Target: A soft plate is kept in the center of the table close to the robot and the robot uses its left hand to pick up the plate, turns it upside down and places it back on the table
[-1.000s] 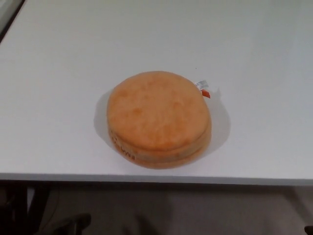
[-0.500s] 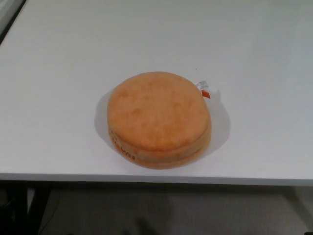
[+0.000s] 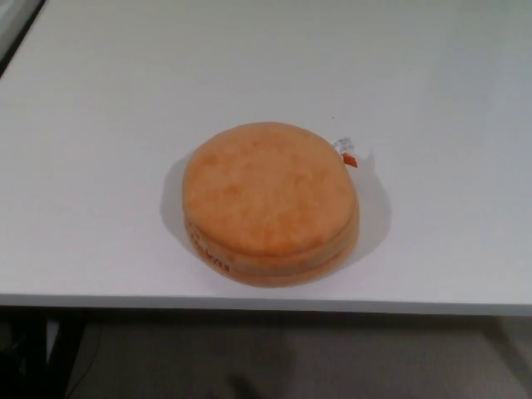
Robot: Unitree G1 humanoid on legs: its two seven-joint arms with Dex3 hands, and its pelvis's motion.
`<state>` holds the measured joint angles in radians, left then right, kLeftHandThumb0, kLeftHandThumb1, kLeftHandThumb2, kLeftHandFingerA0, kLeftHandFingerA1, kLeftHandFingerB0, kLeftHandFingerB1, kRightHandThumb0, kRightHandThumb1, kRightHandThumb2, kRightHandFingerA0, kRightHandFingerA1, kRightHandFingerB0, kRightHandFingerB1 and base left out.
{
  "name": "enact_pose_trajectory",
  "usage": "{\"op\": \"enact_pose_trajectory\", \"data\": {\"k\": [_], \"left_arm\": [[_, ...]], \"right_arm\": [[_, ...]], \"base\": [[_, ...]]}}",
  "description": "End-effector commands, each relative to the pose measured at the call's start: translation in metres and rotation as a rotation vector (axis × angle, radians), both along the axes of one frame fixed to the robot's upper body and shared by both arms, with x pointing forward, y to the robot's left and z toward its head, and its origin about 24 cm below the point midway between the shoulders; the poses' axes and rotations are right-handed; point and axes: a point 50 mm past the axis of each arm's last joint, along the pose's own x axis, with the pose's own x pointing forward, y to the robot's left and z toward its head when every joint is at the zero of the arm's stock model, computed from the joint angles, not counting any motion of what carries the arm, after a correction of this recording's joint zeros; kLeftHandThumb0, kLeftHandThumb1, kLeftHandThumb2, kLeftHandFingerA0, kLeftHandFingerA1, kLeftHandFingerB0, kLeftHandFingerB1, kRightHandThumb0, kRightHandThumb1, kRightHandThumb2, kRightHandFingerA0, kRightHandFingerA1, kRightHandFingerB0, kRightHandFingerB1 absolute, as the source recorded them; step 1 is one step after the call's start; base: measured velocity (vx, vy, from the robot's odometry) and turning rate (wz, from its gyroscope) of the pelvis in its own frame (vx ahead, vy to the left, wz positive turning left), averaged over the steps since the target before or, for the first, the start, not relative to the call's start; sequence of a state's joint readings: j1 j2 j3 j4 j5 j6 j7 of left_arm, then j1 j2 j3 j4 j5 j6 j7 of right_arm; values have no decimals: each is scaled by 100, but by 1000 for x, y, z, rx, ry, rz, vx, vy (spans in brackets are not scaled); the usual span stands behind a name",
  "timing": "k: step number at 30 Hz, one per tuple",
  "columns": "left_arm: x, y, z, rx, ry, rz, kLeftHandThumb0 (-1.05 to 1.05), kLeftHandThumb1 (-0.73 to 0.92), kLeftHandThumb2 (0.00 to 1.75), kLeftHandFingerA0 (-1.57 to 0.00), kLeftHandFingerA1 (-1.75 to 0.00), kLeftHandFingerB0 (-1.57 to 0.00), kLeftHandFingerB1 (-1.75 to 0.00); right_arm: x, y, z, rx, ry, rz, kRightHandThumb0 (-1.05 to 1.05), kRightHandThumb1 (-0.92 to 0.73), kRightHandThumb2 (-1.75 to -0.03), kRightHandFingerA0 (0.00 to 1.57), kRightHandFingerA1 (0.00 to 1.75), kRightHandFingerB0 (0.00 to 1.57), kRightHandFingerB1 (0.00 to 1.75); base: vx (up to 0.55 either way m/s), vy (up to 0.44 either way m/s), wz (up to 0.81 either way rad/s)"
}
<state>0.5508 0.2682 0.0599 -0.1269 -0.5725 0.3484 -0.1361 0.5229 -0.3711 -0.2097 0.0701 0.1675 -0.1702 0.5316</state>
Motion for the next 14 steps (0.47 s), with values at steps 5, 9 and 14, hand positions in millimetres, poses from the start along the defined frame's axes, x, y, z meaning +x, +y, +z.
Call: {"op": "enact_pose_trajectory", "data": {"k": [5,9,14], "left_arm": [[-7,17,10,206,-360,-171,-93,92,71,-22,-38,-22,-29],[-11,17,9,210,-359,-178,-93,92,69,-23,-39,-22,-28],[-13,18,9,225,-371,-186,-93,91,68,-24,-41,-23,-28]], "right_arm": [[-18,-9,3,18,-64,-38,-77,-87,-67,55,43,31,31],[-22,-9,2,19,-58,-38,-77,-88,-67,55,44,31,31],[-28,-9,-1,29,-42,-49,-77,-87,-67,56,42,31,31]], "base": [[0,0,0],[0,0,0],[0,0,0]]}}
